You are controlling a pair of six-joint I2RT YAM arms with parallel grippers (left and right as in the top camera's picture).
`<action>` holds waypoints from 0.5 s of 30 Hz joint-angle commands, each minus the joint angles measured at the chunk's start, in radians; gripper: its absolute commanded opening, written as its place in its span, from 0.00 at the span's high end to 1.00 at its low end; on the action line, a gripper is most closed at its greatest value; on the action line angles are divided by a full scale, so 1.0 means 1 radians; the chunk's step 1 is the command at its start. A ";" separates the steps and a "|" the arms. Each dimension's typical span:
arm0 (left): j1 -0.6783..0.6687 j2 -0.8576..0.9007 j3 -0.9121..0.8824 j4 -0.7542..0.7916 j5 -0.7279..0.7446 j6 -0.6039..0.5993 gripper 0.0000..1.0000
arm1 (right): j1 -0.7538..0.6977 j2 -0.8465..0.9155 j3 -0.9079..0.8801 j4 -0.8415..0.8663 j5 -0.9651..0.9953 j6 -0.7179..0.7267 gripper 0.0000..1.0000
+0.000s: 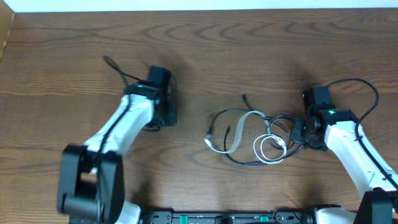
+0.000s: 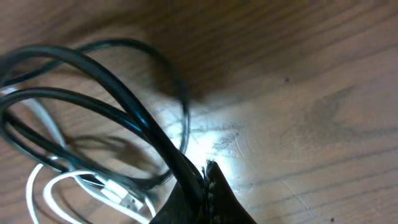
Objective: Untangle cables
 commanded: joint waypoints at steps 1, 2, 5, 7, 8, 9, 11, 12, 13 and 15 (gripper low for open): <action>0.050 -0.115 -0.008 0.015 0.088 0.006 0.62 | -0.003 -0.014 0.001 0.048 -0.106 -0.022 0.99; 0.058 -0.133 -0.008 0.023 0.128 0.005 0.61 | -0.003 -0.014 0.001 0.074 -0.186 -0.072 0.99; 0.062 -0.167 -0.008 0.062 0.312 0.006 0.58 | 0.005 -0.014 0.001 0.189 -0.779 -0.467 0.99; 0.049 -0.163 -0.009 0.074 0.392 0.006 0.57 | 0.012 -0.014 0.001 0.219 -0.952 -0.522 0.99; 0.040 -0.160 -0.009 0.074 0.417 0.006 0.57 | 0.015 -0.014 0.001 0.226 -0.961 -0.521 0.99; 0.027 -0.155 -0.010 0.075 0.435 0.010 0.57 | 0.018 -0.014 0.001 0.226 -0.958 -0.522 0.99; -0.025 -0.140 -0.011 0.074 0.445 0.020 0.56 | 0.019 -0.014 0.001 0.225 -0.953 -0.522 0.99; -0.044 -0.134 -0.011 0.075 0.445 0.022 0.56 | 0.019 -0.014 0.001 0.225 -0.958 -0.522 0.99; -0.068 -0.127 -0.011 0.076 0.446 0.021 0.56 | 0.019 -0.014 0.001 0.225 -0.961 -0.522 0.99; -0.114 -0.110 -0.011 0.083 0.465 0.021 0.56 | 0.019 -0.014 0.001 0.224 -0.961 -0.522 0.99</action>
